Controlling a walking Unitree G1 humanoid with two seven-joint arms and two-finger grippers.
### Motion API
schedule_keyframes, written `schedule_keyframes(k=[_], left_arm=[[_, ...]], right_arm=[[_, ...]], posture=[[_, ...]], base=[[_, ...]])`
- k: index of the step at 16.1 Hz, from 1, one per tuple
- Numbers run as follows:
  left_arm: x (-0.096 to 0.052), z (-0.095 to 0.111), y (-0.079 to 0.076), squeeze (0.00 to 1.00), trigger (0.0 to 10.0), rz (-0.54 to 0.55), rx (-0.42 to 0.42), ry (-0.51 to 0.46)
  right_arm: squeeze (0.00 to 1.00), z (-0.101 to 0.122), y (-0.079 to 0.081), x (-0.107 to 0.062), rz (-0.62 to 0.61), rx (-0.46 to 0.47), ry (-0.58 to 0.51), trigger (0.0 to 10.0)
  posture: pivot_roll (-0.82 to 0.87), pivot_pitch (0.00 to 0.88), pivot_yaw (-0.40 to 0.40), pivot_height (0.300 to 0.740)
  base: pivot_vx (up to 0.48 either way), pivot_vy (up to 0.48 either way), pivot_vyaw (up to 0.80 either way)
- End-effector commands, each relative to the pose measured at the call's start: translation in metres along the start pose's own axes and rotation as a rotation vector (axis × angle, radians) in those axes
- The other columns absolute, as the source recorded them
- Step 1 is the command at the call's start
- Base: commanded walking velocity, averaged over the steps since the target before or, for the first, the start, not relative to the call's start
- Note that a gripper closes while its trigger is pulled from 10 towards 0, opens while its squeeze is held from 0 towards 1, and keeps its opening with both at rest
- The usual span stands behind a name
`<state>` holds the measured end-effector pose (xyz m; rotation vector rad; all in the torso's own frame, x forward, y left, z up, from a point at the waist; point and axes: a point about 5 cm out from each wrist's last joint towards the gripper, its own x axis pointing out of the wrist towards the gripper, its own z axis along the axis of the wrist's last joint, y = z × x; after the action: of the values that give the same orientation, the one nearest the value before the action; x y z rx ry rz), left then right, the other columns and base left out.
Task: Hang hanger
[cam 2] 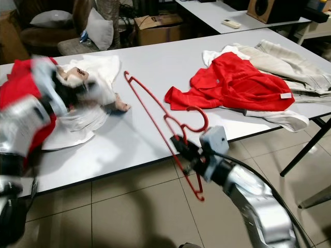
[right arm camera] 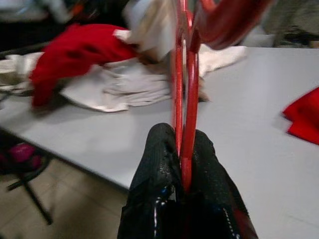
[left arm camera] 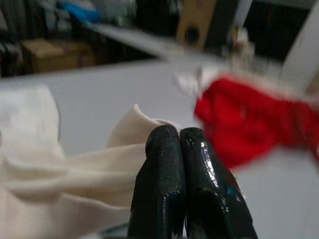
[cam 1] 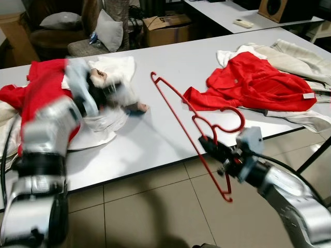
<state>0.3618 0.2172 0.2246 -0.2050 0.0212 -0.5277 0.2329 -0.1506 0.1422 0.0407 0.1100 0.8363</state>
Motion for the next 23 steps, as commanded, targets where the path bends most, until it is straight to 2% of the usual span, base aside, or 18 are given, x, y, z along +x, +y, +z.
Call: schedule_keyframes(k=[1,3,6,8,11,13,15,16,18,20,21,22,23], left_arm=[[0.001,0.023,-0.004,0.0,0.0,-0.01,-0.028,-0.062],[0.002,0.035,-0.01,0.0,0.0,-0.044,-0.03,-0.078],[0.002,0.061,-0.032,0.0,0.0,-0.157,-0.08,-0.144],[-0.001,0.075,-0.055,0.0,0.0,-0.266,-0.044,-0.121],[-0.003,0.081,-0.067,0.0,0.0,-0.308,0.001,-0.099],[-0.004,0.081,-0.071,0.0,0.0,-0.304,0.045,-0.065],[-0.003,0.073,-0.067,0.0,0.0,-0.267,0.071,-0.033],[-0.001,0.066,-0.063,0.0,0.0,-0.219,0.109,-0.003],[0.0,0.066,-0.061,0.0,0.0,-0.204,0.102,-0.01],[0.001,0.065,-0.06,0.0,0.0,-0.187,0.099,-0.015],[0.005,0.065,-0.059,0.0,0.0,-0.157,0.082,-0.039],[0.005,0.065,-0.059,0.0,0.0,-0.157,0.082,-0.039],[0.011,0.062,-0.059,0.0,0.0,-0.12,0.068,-0.056]], right_arm=[[0.0,0.001,0.006,-0.004,0.062,0.024,0.01,0.0],[0.0,0.0,0.01,-0.005,0.096,0.053,0.023,0.0],[0.0,-0.001,0.007,0.004,0.06,0.082,0.044,0.0],[0.0,0.007,0.006,0.012,0.074,0.103,0.018,0.0],[0.0,0.008,0.002,0.018,0.068,0.101,0.029,0.0],[0.0,0.01,-0.004,0.022,0.021,0.096,0.03,0.0],[0.0,0.012,-0.008,0.022,-0.019,0.109,0.013,0.0],[0.0,0.016,-0.02,0.018,-0.125,0.121,-0.029,0.0],[0.0,0.018,-0.04,0.012,-0.278,0.143,-0.061,0.0],[0.0,0.02,-0.036,0.009,-0.189,0.118,-0.049,0.0],[0.0,0.022,-0.017,0.006,-0.006,0.104,-0.025,0.0],[0.0,0.022,-0.017,0.006,-0.006,0.104,-0.025,0.0],[0.0,0.021,-0.008,-0.002,0.083,0.111,-0.002,0.0]], posture=[[-0.09,0.0,0.075,0.74],[-0.09,0.0,0.073,0.74],[-0.08,0.0,0.06,0.74],[-0.07,0.0,0.045,0.74],[-0.06,0.0,0.032,0.74],[-0.06,0.0,0.031,0.74],[-0.07,0.0,0.036,0.74],[-0.08,0.0,0.036,0.74],[-0.08,0.0,0.036,0.74],[-0.08,0.0,0.034,0.74],[-0.08,0.0,0.03,0.74],[-0.08,0.0,0.03,0.74],[-0.08,0.0,0.027,0.74]], base=[[0.0,0.0,0.0],[0.0,0.0,0.0],[0.0,0.0,0.0],[0.0,0.0,0.0],[0.0,0.0,0.0],[0.0,0.0,0.0],[0.0,0.0,0.0],[0.0,0.0,0.0],[0.0,0.0,0.0],[0.0,0.0,0.0],[0.0,0.0,0.0],[0.0,0.0,0.0],[0.0,0.0,0.0]])
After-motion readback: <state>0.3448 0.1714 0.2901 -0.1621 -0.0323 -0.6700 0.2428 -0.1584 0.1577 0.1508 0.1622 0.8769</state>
